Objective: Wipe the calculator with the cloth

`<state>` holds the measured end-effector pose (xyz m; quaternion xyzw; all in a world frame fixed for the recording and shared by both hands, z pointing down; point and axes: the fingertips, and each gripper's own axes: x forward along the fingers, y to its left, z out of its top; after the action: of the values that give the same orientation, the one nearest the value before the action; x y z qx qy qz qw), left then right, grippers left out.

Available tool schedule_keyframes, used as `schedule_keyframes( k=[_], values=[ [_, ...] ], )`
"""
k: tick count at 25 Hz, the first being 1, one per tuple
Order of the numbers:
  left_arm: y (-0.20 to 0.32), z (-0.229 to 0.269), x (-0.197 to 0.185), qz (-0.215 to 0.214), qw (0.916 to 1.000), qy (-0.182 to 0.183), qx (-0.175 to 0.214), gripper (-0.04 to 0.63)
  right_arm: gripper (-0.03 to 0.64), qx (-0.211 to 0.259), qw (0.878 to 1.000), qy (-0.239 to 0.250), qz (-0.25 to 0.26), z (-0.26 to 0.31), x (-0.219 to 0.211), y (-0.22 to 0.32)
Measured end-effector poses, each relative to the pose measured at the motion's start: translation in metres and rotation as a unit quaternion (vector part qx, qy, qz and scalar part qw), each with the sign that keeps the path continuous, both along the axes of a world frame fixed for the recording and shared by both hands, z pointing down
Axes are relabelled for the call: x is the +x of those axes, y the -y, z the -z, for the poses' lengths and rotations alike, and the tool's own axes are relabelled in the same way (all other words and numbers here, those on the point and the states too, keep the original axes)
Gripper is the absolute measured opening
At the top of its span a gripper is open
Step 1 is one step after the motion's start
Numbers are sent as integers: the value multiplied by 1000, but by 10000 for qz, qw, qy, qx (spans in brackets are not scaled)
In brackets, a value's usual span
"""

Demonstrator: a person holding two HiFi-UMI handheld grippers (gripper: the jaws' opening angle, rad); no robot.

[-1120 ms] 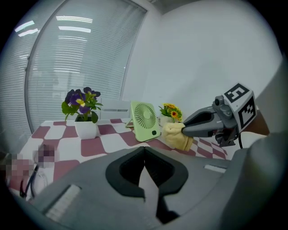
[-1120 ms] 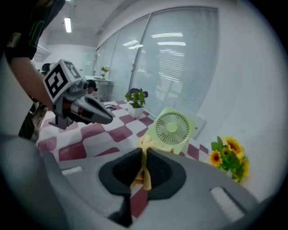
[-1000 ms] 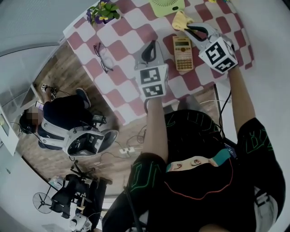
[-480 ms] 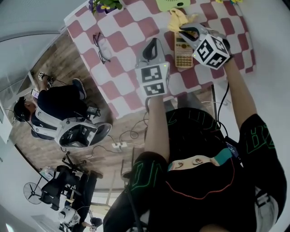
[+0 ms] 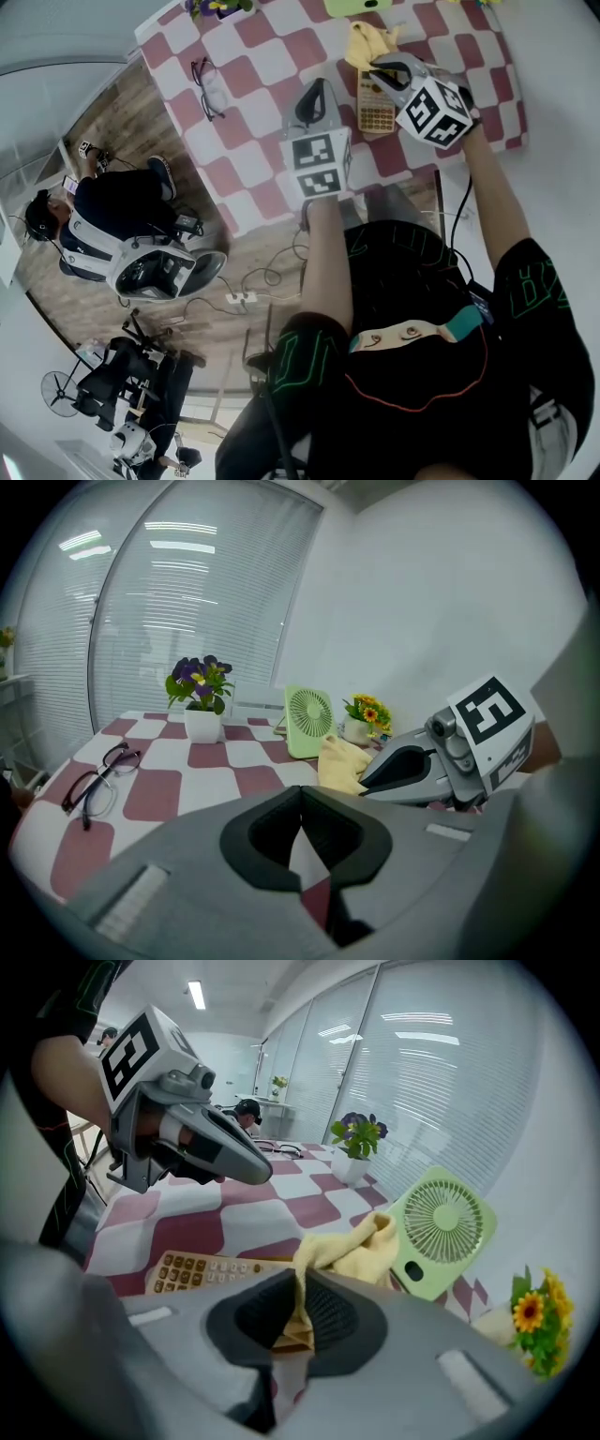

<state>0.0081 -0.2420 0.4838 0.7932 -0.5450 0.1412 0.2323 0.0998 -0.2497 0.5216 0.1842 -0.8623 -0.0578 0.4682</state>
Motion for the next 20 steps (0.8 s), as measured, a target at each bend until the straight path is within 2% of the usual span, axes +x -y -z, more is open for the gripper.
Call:
schedule_keyframes(
  k=[20],
  values=[
    [-29, 3, 0, 301, 9995, -37, 65, 11, 35, -195, 9995, 227, -52, -2, 4, -57]
  ],
)
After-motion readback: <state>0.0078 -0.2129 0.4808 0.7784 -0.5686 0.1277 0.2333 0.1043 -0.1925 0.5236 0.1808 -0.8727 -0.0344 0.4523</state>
